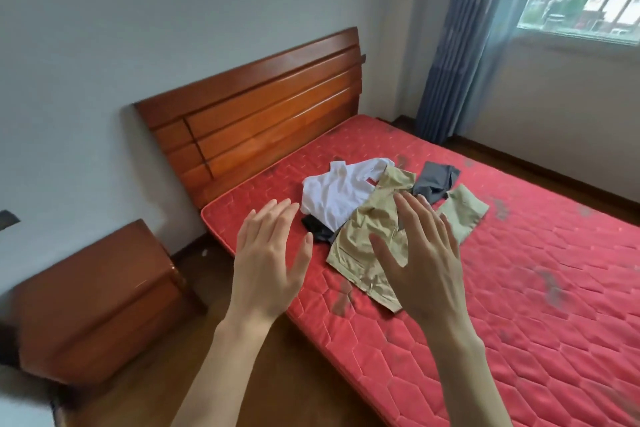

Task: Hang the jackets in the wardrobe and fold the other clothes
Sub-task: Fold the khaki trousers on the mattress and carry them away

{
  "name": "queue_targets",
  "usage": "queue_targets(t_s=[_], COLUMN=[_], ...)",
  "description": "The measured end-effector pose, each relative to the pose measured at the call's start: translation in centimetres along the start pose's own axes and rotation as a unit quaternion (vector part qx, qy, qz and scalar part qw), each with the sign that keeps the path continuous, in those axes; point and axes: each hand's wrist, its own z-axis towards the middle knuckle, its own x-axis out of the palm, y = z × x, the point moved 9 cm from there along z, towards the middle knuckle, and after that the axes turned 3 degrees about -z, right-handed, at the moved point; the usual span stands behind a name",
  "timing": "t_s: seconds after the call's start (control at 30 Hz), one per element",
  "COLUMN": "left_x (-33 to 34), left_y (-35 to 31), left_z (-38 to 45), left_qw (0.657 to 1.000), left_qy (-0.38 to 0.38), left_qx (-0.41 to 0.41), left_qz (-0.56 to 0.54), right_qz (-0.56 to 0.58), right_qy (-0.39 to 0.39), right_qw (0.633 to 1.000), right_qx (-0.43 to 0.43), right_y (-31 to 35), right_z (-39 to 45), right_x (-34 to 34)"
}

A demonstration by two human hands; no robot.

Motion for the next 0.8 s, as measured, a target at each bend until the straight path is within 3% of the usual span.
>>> queue_targets(t_s=[0.4,0.8], left_x=[11.4,21.0], left_y=[2.5,10.7], left_z=[9.9,24.6], left_qw=[0.994,0.982], left_qy=[0.037,0.075], left_qx=[0.084,0.124], left_qz=[-0.062,-0.124], right_qz=[-0.066,-0.173], right_qy=[-0.026,-0.034], right_qw=[0.995,0.973], right_qx=[0.075,0.147], right_y=[-6.9,-10.1], right_z=[5.7,16.7], right_x=[5.4,12.8])
